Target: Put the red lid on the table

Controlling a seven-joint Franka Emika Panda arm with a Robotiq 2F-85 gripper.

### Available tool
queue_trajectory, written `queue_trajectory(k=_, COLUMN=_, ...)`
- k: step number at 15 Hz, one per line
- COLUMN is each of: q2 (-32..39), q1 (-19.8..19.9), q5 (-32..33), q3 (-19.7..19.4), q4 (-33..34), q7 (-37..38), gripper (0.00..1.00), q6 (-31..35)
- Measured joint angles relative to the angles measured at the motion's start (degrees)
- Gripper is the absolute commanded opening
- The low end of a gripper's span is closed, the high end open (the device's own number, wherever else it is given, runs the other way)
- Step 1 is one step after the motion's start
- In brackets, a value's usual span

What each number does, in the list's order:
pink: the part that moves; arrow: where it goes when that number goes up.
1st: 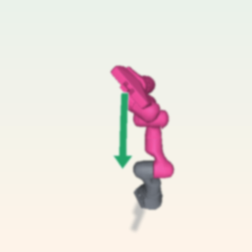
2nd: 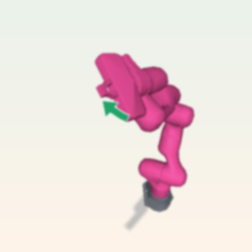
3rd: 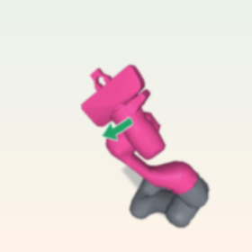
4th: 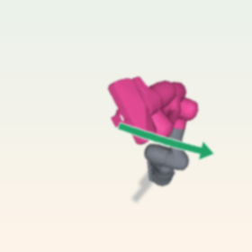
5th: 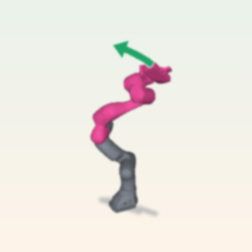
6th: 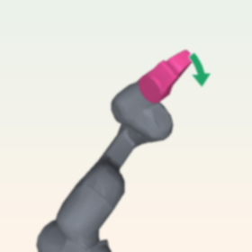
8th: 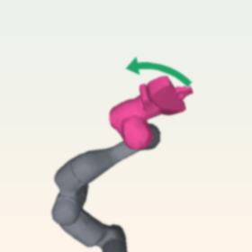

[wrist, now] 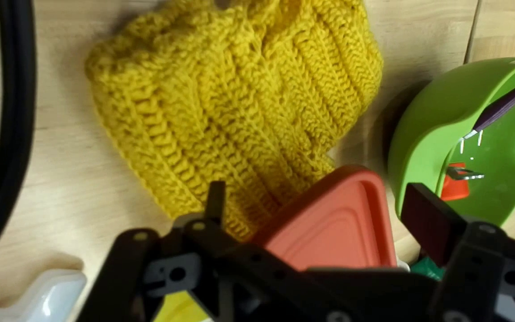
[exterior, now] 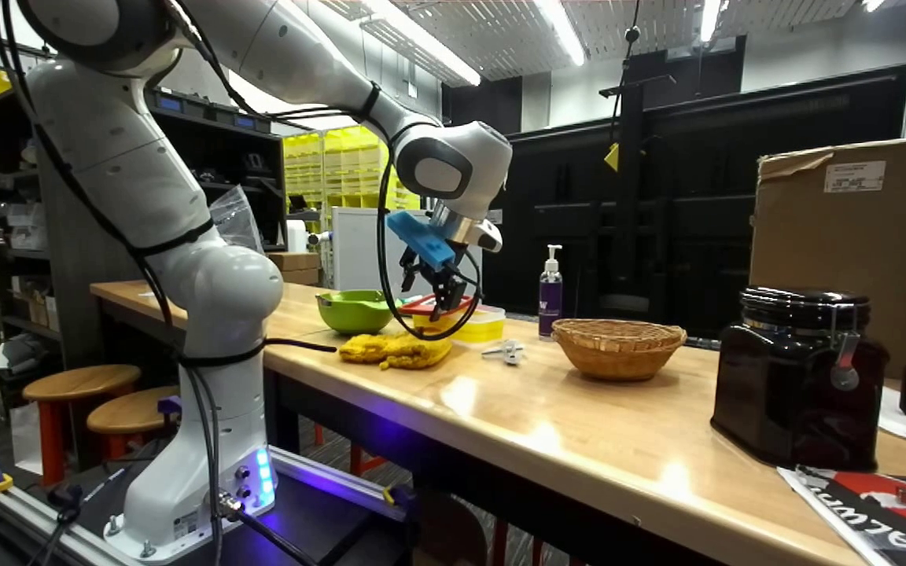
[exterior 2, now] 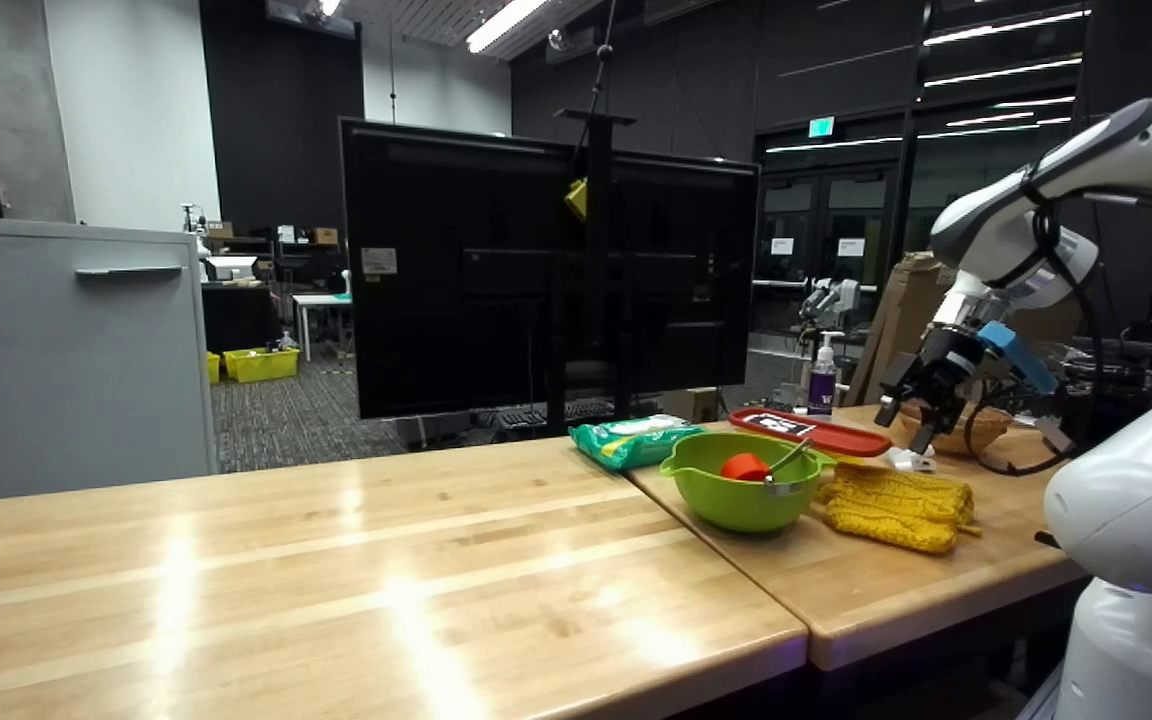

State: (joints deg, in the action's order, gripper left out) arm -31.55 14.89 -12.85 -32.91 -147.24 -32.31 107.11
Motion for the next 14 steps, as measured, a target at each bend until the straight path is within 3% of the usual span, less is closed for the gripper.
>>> queue_trajectory(k=4, q2=0.0, q1=2.4, q5=0.8, q3=-0.1, q4=1.6, q7=0.0, gripper=1.00, q6=-2.3)
queue_trajectory(k=14, q2=3.0, q1=0.6, q5=-7.0, q3=-2.6, q4=2.2, q7=-8.3, gripper=1.00, q6=-1.1)
